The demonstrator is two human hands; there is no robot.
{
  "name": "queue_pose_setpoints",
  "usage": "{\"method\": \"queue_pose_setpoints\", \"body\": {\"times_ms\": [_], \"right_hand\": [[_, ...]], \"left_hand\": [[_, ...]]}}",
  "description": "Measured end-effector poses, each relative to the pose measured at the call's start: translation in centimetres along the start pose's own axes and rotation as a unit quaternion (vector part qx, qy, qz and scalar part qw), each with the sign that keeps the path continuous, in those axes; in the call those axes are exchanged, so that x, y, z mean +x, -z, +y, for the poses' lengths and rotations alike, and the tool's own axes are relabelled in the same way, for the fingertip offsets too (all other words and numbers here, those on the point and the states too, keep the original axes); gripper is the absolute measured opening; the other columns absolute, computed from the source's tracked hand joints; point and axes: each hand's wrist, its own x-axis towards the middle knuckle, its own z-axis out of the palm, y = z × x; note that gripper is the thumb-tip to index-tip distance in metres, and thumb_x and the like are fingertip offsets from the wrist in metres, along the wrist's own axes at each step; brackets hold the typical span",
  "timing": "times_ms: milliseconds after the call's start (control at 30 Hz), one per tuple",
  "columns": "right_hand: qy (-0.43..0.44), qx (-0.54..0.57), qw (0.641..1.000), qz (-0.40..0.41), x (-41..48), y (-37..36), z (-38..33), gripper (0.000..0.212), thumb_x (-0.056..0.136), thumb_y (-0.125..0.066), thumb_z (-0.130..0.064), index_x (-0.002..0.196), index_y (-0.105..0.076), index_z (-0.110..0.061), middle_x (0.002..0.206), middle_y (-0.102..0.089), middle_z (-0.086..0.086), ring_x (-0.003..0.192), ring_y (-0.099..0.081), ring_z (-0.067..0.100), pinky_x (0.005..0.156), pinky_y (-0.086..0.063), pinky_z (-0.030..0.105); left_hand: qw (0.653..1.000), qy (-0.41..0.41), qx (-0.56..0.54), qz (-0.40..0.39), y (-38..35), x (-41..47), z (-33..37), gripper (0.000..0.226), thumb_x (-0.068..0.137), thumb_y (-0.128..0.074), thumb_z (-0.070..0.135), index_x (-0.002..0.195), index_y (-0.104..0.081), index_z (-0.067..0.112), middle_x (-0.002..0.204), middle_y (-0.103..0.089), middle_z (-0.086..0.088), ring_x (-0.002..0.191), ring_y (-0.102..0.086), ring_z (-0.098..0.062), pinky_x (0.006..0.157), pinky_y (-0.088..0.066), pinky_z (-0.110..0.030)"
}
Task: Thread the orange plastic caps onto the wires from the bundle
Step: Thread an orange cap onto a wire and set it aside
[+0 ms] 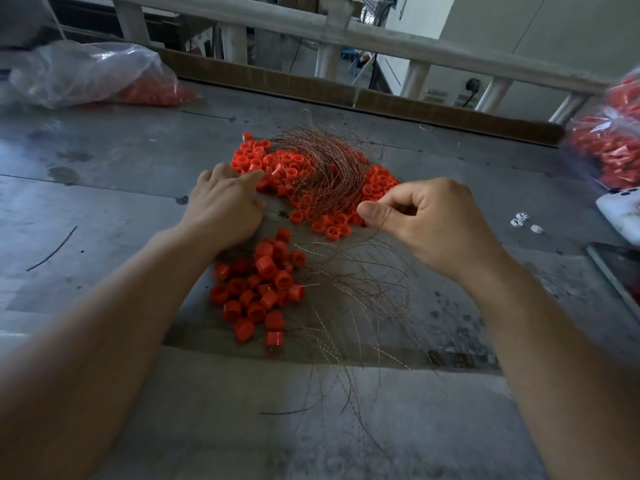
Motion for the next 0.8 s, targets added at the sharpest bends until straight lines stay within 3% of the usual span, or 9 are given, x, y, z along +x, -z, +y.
{"method": "queue_pose_setpoints", "body": {"times_ms": [133,233,333,467,567,700,800], "right_hand": [[-0.002,-0.004,1.000,0.008,0.1,-0.2,0.2,0.030,0.072,-0.056,-0.050,0.067,-0.064,-0.022,0.075,-0.068,-0.004,0.065,-0.065,0.020,0.058,-0.048,0.020],[-0.001,-0.004,1.000,0.015,0.2,-0.2,0.4,0.025,0.076,-0.059,-0.045,0.065,-0.064,-0.022,0.066,-0.068,0.002,0.052,-0.057,0.017,0.047,-0.043,0.016],[-0.003,-0.005,1.000,0.022,0.3,-0.1,0.5,0.026,0.076,-0.061,-0.044,0.067,-0.066,-0.020,0.060,-0.063,-0.004,0.045,-0.050,0.012,0.044,-0.039,0.014],[-0.007,-0.009,1.000,0.021,0.4,-0.2,0.6,0.024,0.078,-0.062,-0.043,0.068,-0.066,-0.021,0.067,-0.068,-0.001,0.054,-0.057,0.020,0.050,-0.045,0.021],[-0.005,-0.016,1.000,0.023,0.4,-0.1,0.6,0.026,0.078,-0.061,-0.043,0.071,-0.068,-0.019,0.069,-0.068,-0.002,0.056,-0.059,0.020,0.052,-0.046,0.024],[-0.008,-0.015,0.999,0.027,0.4,-0.1,0.7,0.027,0.079,-0.062,-0.043,0.073,-0.070,-0.018,0.066,-0.064,-0.012,0.051,-0.055,0.007,0.046,-0.042,0.012],[-0.006,-0.020,0.999,0.026,0.4,-0.1,0.8,0.026,0.079,-0.063,-0.042,0.071,-0.069,-0.018,0.066,-0.063,-0.015,0.052,-0.055,0.008,0.048,-0.042,0.012]], "left_hand": [[0.999,0.012,-0.030,0.025,-0.1,0.0,0.0,0.037,0.089,-0.051,0.024,0.126,-0.053,0.023,0.125,-0.047,-0.017,0.123,-0.035,-0.033,0.100,-0.028,-0.038],[0.996,0.007,-0.063,0.059,0.2,-0.2,0.2,0.020,0.085,-0.060,0.021,0.105,-0.062,0.018,0.116,-0.052,-0.015,0.114,-0.041,-0.033,0.093,-0.031,-0.036],[0.994,-0.020,-0.066,0.085,0.4,-0.2,0.1,0.012,0.082,-0.065,0.018,0.093,-0.063,0.013,0.104,-0.057,-0.013,0.103,-0.047,-0.031,0.084,-0.031,-0.033],[0.992,-0.029,-0.082,0.096,0.6,-0.3,0.1,0.010,0.082,-0.066,0.018,0.089,-0.065,0.010,0.087,-0.052,-0.003,0.087,-0.049,-0.023,0.072,-0.032,-0.029],[0.972,0.014,-0.203,0.118,1.8,-0.4,0.3,0.003,0.082,-0.066,0.016,0.081,-0.063,0.016,0.080,-0.058,-0.003,0.078,-0.055,-0.023,0.072,-0.043,-0.033],[0.924,0.092,-0.352,0.119,3.7,-0.8,-0.1,0.011,0.084,-0.065,0.015,0.079,-0.061,0.024,0.073,-0.058,0.008,0.062,-0.050,-0.006,0.059,-0.044,-0.024],[0.917,0.097,-0.372,0.104,4.0,-1.2,0.0,0.020,0.084,-0.065,0.017,0.068,-0.060,0.029,0.073,-0.060,0.010,0.062,-0.050,-0.005,0.059,-0.043,-0.021]]}}
